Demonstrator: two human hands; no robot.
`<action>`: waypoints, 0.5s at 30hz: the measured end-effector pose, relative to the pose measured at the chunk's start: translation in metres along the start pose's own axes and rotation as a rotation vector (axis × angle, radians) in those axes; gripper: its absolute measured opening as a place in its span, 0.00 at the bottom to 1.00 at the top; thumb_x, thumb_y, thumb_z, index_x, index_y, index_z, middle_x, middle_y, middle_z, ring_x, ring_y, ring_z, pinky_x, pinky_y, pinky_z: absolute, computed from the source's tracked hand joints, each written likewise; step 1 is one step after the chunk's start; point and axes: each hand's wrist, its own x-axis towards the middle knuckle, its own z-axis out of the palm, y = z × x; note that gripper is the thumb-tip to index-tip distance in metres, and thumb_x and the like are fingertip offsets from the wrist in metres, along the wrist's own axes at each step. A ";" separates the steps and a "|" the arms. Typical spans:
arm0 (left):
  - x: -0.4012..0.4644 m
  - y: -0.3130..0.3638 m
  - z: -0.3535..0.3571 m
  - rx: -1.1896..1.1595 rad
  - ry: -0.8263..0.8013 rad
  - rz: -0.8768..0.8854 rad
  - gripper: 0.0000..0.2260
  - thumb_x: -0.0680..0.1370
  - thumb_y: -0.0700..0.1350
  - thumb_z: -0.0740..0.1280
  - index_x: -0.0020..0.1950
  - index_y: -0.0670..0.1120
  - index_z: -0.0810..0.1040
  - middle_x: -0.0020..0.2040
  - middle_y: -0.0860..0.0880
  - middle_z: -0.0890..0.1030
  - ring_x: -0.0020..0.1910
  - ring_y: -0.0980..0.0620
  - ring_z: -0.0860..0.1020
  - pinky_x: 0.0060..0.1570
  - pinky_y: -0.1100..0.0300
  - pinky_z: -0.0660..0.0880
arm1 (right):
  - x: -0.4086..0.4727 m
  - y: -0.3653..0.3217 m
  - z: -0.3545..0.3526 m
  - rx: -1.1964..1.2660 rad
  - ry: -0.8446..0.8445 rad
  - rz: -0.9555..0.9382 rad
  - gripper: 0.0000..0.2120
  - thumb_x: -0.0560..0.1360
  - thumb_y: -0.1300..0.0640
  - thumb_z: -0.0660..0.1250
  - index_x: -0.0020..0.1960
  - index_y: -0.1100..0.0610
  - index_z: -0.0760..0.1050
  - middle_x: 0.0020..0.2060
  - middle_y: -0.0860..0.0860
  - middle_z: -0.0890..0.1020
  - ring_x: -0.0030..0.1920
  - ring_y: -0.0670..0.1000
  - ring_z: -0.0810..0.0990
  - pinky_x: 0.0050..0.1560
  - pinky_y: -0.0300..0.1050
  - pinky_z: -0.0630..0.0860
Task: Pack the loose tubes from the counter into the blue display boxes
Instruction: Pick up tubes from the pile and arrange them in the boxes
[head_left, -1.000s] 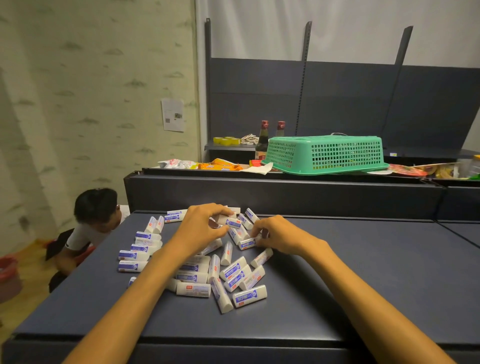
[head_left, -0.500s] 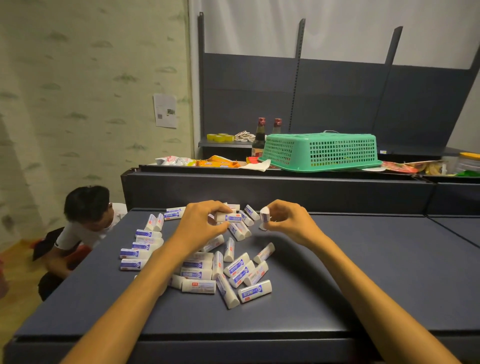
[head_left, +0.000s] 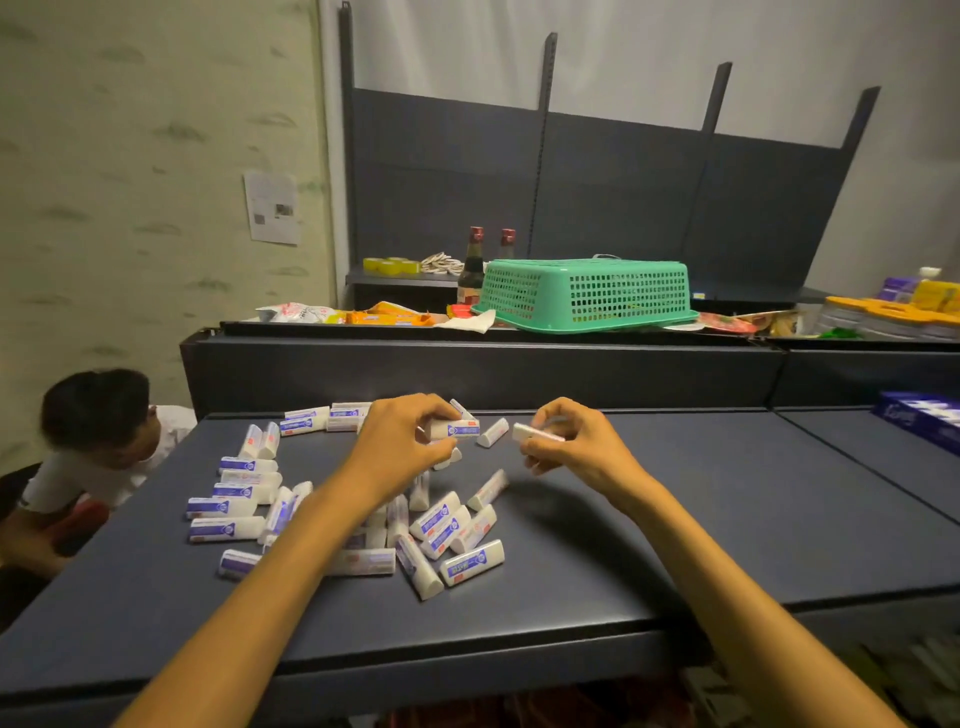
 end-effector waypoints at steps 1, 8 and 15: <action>0.001 0.004 0.004 -0.003 -0.003 0.011 0.11 0.68 0.36 0.75 0.48 0.47 0.84 0.44 0.53 0.83 0.39 0.56 0.80 0.42 0.70 0.75 | -0.004 0.000 -0.006 0.010 0.007 0.010 0.11 0.72 0.63 0.73 0.51 0.61 0.74 0.41 0.59 0.84 0.40 0.57 0.85 0.42 0.48 0.83; 0.014 0.051 0.049 -0.010 -0.048 0.100 0.10 0.69 0.38 0.74 0.49 0.47 0.84 0.43 0.54 0.83 0.41 0.58 0.79 0.42 0.73 0.74 | -0.051 0.013 -0.072 -0.421 0.110 -0.223 0.09 0.72 0.54 0.74 0.48 0.58 0.80 0.39 0.49 0.83 0.38 0.46 0.82 0.40 0.37 0.79; 0.018 0.141 0.125 -0.070 -0.084 0.204 0.09 0.69 0.39 0.75 0.48 0.48 0.84 0.42 0.54 0.84 0.38 0.56 0.80 0.42 0.66 0.76 | -0.123 0.031 -0.173 -0.613 0.147 -0.276 0.13 0.71 0.65 0.72 0.54 0.60 0.79 0.44 0.52 0.83 0.44 0.50 0.83 0.47 0.43 0.79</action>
